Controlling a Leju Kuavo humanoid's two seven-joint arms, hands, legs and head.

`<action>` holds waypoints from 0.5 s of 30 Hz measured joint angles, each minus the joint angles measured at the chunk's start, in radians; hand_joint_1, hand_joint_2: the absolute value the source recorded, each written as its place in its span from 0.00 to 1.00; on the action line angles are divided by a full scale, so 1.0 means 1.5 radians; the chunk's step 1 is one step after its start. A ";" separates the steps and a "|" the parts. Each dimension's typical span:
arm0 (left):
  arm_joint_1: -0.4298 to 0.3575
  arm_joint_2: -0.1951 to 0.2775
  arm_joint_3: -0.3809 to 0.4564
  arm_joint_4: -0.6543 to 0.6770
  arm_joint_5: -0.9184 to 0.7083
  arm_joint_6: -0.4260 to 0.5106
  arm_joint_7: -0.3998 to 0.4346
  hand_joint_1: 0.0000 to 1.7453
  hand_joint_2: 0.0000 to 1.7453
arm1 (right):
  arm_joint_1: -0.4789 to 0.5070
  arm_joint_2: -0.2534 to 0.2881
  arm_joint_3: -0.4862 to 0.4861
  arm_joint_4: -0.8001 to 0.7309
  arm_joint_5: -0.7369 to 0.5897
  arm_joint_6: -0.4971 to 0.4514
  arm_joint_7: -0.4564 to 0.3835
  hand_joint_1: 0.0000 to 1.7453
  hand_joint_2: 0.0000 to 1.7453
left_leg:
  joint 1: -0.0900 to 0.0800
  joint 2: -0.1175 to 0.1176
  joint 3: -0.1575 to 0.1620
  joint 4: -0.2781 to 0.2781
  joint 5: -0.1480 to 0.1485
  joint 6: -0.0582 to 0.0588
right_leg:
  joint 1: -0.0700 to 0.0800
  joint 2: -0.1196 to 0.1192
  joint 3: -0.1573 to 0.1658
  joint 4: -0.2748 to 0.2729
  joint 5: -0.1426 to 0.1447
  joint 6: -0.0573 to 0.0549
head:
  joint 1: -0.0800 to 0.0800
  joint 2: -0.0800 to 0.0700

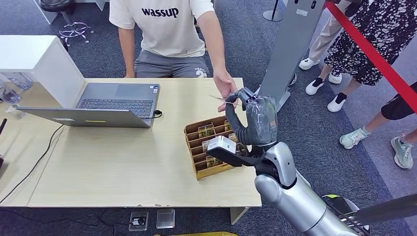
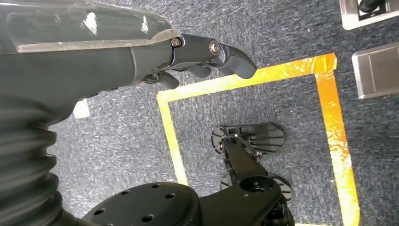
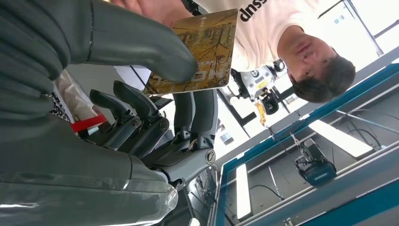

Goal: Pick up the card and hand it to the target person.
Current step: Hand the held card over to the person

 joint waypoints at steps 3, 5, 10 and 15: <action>-0.001 0.000 -0.006 0.000 0.000 0.000 0.005 0.00 1.00 | -0.012 0.011 0.002 0.035 -0.013 -0.007 -0.016 1.00 1.00 | 0.000 0.000 -0.001 0.000 0.000 0.000 | 0.000 0.000 0.000 0.000 0.000 0.000 | 0.000 0.000; -0.001 0.000 -0.010 0.000 0.000 0.000 0.006 0.00 1.00 | -0.023 0.021 0.004 0.066 -0.023 -0.013 -0.028 1.00 1.00 | 0.000 0.000 -0.001 0.000 0.000 0.000 | 0.000 0.000 -0.001 0.000 0.000 0.000 | 0.001 0.000; -0.001 -0.001 -0.016 0.000 0.003 -0.002 0.006 0.00 1.00 | -0.050 0.047 0.010 0.157 -0.047 -0.027 -0.060 1.00 1.00 | 0.000 0.000 -0.001 0.000 0.000 0.000 | 0.000 0.000 -0.001 0.001 0.000 0.000 | 0.000 0.000; -0.001 -0.002 -0.020 0.000 0.009 -0.004 0.006 0.00 0.50 | -0.071 0.070 0.017 0.234 -0.059 -0.035 -0.074 0.89 1.00 | 0.000 0.000 -0.001 0.000 0.000 0.000 | 0.000 0.000 -0.002 0.001 0.000 0.000 | 0.000 0.000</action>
